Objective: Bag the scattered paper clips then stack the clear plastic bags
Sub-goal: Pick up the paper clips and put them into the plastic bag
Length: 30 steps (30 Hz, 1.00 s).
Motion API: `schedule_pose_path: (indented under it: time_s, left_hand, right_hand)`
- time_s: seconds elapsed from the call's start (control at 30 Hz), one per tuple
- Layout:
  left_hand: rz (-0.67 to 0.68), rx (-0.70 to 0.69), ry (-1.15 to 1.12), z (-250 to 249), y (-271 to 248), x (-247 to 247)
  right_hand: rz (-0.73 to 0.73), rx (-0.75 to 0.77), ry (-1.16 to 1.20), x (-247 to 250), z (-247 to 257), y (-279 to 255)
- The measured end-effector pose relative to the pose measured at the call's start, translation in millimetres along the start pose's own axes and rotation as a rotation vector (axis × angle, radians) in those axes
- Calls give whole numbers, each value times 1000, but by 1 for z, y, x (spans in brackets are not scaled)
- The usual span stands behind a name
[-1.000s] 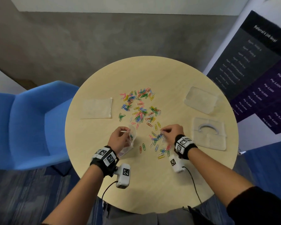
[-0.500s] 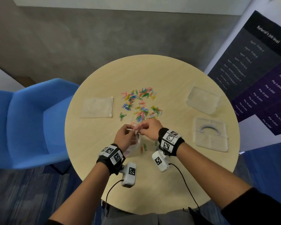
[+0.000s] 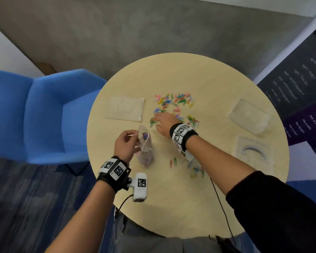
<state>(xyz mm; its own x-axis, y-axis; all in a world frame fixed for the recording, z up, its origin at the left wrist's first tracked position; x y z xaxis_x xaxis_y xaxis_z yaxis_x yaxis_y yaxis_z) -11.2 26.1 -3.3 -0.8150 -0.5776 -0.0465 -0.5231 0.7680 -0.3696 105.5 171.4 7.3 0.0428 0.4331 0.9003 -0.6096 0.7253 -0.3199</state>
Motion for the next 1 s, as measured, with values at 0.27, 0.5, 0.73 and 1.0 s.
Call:
schedule_pose_path:
  time_s: [0.27, 0.5, 0.73, 1.0]
  left_hand:
    - [-54, 0, -44, -2, 1, 18]
    - [-38, -15, 3, 3, 2, -6]
    - [21, -13, 53, 15, -9, -41]
    - [112, -24, 97, 19, -22, -70]
  right_hand:
    - [201, 22, -362, -60, -12, 8]
    - [155, -64, -315, -45, -64, -41]
    - [57, -77, -314, -23, -82, -59]
    - [-398, -515, 733, 29, -151, -95]
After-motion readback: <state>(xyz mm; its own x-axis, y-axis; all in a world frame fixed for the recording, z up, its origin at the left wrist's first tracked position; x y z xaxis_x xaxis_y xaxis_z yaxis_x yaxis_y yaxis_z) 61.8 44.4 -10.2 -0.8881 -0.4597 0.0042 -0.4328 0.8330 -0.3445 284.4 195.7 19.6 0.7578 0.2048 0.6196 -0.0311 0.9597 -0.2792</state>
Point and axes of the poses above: each hand's wrist, its own y-axis towards the middle knuckle, its own x-axis out of the back of the hand, z = x × y, the point moved 8 cm from there along y, towards the middle knuckle, and after that the axes turned 5 degrees about -x, right-handed, at the moved point
